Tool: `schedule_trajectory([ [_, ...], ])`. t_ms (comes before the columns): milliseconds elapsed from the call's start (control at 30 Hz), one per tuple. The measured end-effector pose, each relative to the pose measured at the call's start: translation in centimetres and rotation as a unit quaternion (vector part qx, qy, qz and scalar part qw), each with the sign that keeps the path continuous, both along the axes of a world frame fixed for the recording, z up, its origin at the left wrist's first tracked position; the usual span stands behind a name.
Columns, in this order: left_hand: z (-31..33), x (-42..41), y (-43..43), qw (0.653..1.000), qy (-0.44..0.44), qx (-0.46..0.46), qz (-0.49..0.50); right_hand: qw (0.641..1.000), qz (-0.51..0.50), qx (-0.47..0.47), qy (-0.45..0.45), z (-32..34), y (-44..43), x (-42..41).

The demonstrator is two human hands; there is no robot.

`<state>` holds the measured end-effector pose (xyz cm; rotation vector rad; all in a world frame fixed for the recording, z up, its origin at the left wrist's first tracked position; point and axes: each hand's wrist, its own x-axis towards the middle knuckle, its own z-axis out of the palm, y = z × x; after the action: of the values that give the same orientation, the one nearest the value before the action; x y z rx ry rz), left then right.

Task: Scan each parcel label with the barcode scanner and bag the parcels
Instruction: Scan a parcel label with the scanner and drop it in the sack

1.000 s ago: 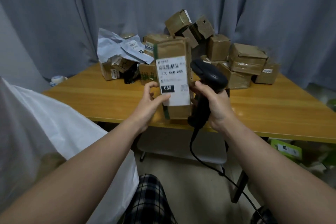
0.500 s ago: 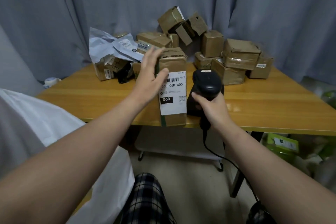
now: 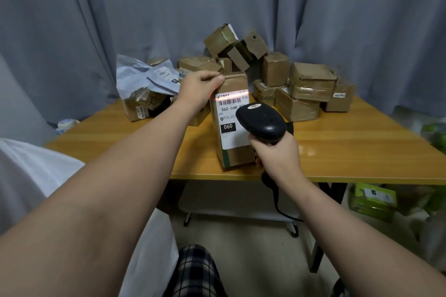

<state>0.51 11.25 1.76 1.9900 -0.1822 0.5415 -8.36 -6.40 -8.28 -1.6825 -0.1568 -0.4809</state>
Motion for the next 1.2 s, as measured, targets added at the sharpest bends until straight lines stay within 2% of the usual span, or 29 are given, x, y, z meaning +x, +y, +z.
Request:
schedule_trajectory([
  [200, 0.2, 1.3, 0.1, 0.999, 0.012, -0.032, -0.008, 1.000, -0.005, -0.020, 0.001, -0.1, 0.3, 0.8],
  [567, -0.2, 1.3, 0.1, 0.999, -0.003, -0.029, -0.012, 0.999, -0.010, 0.030, 0.000, -2.0, 0.9, 0.2],
  [1200, -0.1, 0.8, -0.2, 1.000, 0.000, -0.022, -0.005, 0.999, -0.010, 0.026, -0.025, -3.5, 0.7, -0.8],
])
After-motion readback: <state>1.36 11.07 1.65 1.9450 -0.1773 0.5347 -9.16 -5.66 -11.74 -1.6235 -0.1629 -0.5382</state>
